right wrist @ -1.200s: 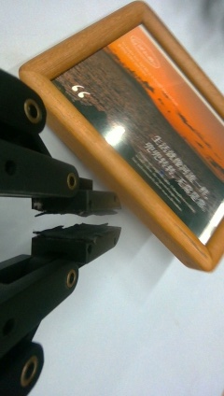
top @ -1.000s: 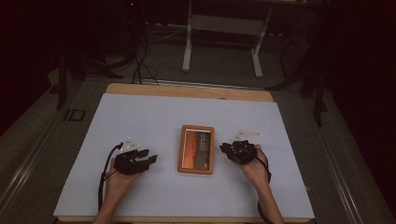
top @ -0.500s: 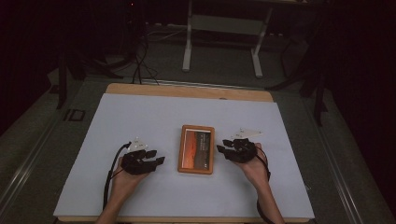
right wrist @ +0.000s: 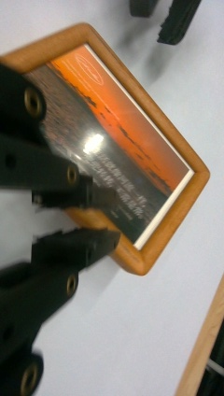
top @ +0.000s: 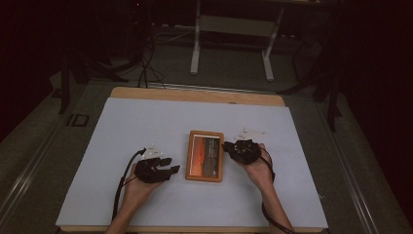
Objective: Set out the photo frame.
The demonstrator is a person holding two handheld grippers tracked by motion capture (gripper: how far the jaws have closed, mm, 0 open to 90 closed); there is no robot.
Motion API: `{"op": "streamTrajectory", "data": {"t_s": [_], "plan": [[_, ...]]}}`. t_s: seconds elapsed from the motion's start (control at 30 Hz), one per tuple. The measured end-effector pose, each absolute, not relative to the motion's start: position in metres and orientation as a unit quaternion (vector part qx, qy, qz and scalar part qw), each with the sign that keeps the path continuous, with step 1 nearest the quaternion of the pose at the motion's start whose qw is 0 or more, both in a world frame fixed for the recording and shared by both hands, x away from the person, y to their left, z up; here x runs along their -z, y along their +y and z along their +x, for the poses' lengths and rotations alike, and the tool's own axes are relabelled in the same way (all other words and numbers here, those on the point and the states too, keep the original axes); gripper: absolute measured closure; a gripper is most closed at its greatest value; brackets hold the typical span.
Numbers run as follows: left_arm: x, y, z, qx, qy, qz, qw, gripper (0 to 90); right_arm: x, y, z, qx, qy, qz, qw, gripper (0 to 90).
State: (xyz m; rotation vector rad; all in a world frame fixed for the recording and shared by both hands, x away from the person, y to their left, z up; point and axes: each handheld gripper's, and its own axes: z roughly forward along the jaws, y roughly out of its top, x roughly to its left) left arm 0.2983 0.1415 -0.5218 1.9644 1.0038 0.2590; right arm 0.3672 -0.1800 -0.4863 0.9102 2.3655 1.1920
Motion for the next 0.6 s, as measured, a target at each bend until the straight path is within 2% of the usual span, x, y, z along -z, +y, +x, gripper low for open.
{"op": "streamTrajectory", "data": {"t_s": [0.13,0.6], "plan": [[0.524,0.139,0.297,-0.100,0.404,0.793,0.445,51.8,0.485,-0.175,0.373,-0.420,0.831,0.319,0.177,89.6],[0.527,0.135,0.295,-0.097,0.400,0.798,0.441,52.5,0.487,-0.156,0.399,-0.410,0.829,0.330,0.190,89.8]]}}
